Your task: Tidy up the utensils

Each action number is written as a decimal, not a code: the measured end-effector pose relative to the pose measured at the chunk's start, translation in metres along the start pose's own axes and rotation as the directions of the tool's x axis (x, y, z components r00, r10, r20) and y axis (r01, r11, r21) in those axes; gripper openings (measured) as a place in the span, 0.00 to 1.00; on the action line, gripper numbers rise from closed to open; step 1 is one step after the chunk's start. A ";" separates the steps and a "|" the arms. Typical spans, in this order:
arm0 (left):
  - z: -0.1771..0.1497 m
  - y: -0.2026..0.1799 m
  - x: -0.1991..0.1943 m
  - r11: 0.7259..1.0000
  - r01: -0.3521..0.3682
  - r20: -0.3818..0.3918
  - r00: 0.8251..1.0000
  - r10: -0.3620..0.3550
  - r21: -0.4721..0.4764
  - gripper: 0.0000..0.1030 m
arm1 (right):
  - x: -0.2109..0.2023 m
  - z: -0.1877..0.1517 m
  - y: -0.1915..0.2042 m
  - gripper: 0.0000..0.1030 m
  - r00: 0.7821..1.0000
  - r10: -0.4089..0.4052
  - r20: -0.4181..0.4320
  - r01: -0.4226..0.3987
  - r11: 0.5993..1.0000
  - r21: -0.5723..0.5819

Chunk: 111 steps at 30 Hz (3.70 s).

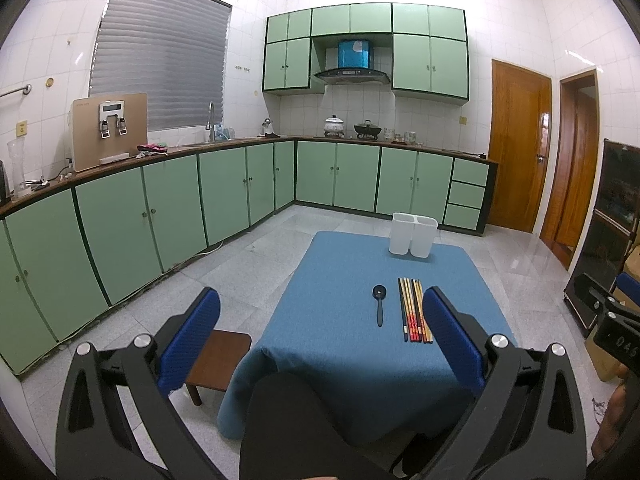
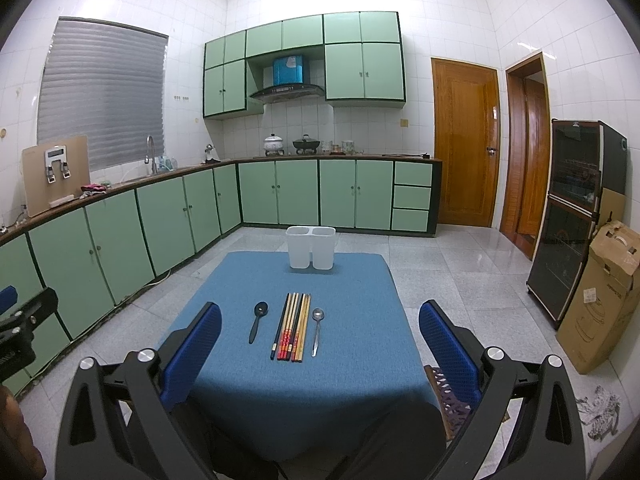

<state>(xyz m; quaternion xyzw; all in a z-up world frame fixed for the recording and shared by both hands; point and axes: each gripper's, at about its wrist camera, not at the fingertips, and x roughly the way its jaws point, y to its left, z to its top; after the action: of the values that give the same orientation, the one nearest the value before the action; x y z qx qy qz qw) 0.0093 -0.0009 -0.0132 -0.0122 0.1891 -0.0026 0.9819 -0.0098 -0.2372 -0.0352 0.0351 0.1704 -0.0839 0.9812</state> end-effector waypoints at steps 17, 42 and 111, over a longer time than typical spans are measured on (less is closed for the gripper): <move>-0.045 -0.028 0.191 0.992 0.115 -0.276 0.956 -0.097 0.049 0.95 | 0.153 -0.063 -0.016 0.94 0.964 -0.005 -0.267 -0.006 0.999 -0.043; -0.127 -0.083 0.396 0.969 0.210 -0.531 0.840 -0.113 0.126 0.95 | 0.350 -0.143 -0.018 0.59 0.858 0.091 -0.506 -0.117 0.993 -0.019; 0.011 -0.100 0.351 0.936 0.335 -0.334 0.899 -0.284 0.107 0.11 | 0.341 0.012 -0.019 0.03 0.895 0.228 -0.382 -0.270 0.961 -0.059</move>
<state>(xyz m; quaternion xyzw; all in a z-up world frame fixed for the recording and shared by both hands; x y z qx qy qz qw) 0.3391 -0.1036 -0.1309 0.0383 0.3371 -0.1763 0.9240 0.3070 -0.3094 -0.1405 0.0176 0.3516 0.0602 0.9340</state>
